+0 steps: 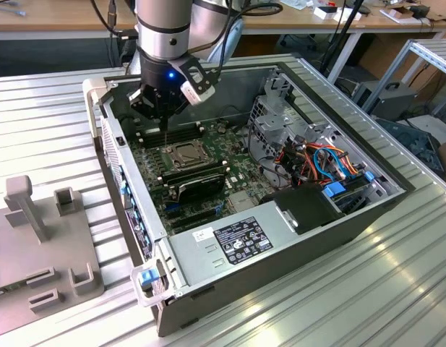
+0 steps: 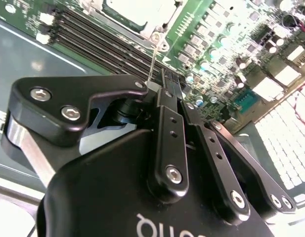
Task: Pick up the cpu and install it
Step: 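Install the first cpu locking lever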
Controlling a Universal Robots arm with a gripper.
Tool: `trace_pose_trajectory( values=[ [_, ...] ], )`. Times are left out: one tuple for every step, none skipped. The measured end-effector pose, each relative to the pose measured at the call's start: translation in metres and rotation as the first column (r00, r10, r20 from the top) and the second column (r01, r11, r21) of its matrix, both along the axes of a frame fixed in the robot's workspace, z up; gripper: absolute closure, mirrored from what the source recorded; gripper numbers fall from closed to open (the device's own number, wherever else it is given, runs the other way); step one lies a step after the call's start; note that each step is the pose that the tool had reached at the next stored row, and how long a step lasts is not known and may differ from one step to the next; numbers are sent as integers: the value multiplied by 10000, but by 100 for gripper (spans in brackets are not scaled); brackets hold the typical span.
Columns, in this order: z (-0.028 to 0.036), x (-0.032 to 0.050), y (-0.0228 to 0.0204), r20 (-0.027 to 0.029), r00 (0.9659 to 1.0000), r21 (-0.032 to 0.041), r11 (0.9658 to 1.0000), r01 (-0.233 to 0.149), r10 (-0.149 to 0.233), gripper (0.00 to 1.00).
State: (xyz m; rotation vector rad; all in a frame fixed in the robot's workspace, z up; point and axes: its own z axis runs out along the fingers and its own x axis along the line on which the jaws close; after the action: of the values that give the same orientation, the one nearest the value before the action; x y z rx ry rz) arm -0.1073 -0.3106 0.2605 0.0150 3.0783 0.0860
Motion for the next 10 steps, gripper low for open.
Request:
trace_pose_trajectory(
  values=[
    [0, 25, 0, -1, 10000, -1, 10000, 0, 0, 89],
    [0, 51, 0, -1, 10000, -1, 10000, 0, 0, 89],
    [1, 82, 0, -1, 10000, -1, 10000, -1, 1, 89],
    [1, 102, 0, -1, 10000, -1, 10000, -1, 1, 89],
    [1, 134, 0, -1, 10000, 1, 10000, 0, 0, 89],
    [1, 158, 0, -2, 10000, 2, 10000, 0, 0, 89],
    [0, 187, 0, -1, 10000, 3, 10000, -1, 1, 89],
    [0, 217, -1, -1, 10000, 3, 10000, 0, 0, 89],
    [0, 250, -1, -1, 10000, 4, 10000, 0, 0, 89],
    [-1, 283, -2, -1, 10000, 5, 10000, 1, -1, 89]
  ],
)
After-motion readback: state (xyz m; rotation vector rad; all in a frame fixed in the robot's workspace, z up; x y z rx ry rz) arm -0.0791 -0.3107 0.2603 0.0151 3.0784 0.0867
